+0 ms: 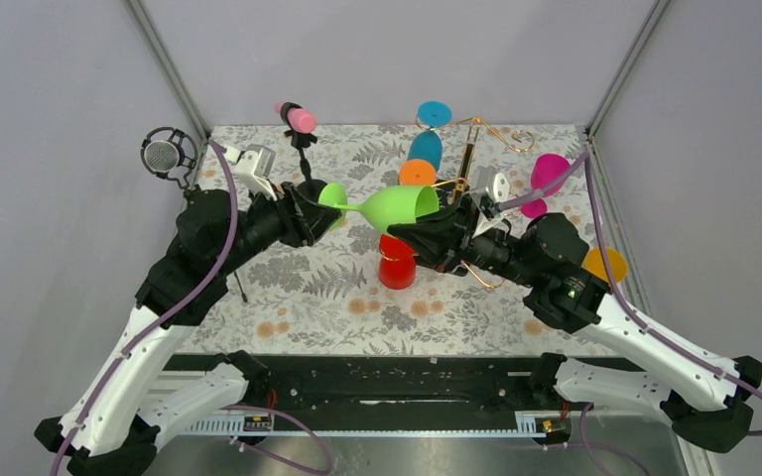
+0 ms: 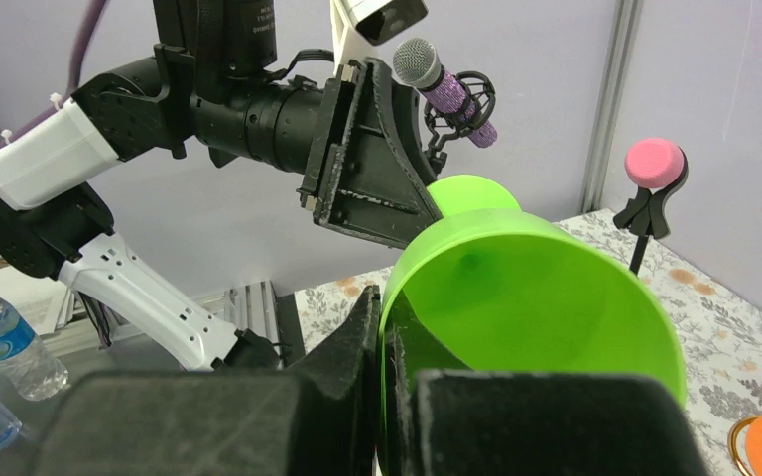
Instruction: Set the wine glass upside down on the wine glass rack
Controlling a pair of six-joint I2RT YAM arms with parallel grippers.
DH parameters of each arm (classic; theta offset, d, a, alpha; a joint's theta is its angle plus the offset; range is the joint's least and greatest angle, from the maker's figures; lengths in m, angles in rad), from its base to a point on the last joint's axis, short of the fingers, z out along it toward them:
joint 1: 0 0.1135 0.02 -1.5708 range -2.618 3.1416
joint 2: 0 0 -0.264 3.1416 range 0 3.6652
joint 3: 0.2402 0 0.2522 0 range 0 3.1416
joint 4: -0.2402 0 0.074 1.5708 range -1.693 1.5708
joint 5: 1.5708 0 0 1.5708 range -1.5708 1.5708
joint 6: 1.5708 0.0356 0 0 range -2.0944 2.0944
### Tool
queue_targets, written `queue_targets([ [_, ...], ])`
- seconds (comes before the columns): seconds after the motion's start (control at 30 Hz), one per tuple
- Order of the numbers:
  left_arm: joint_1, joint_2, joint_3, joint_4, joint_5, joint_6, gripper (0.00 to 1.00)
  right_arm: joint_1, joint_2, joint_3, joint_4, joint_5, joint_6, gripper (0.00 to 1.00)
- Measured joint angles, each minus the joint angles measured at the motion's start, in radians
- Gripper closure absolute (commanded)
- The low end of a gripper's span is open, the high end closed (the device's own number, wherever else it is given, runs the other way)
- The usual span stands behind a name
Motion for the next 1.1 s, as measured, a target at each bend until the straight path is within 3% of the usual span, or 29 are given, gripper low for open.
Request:
queue_targets([
  [0.07,0.0,-0.003,-0.006,0.007,0.026,-0.006,0.98,0.0,-0.005,-0.006,0.003,-0.003,0.006,1.0],
  [0.1,-0.003,-0.003,-0.006,0.014,0.032,-0.001,1.0,0.0,-0.004,-0.011,0.004,-0.005,0.008,1.0],
  [0.23,-0.011,-0.002,-0.014,0.029,0.058,0.011,1.0,0.0,-0.004,-0.024,0.016,-0.013,0.023,0.97],
  [0.4,-0.011,-0.009,-0.019,0.03,0.06,0.033,1.0,-0.003,-0.006,-0.029,0.013,-0.039,0.031,0.65],
  [0.53,-0.005,-0.018,-0.019,0.023,0.023,0.072,1.0,0.0,-0.044,-0.025,-0.054,-0.118,0.031,0.54],
  [0.8,-0.001,-0.023,0.026,0.019,-0.051,0.19,1.0,0.0,-0.209,-0.01,-0.23,-0.147,-0.001,0.47],
  [1.1,0.0,-0.144,-0.045,0.087,0.009,0.463,1.0,0.001,-0.25,0.145,-0.425,0.087,-0.08,0.42],
])
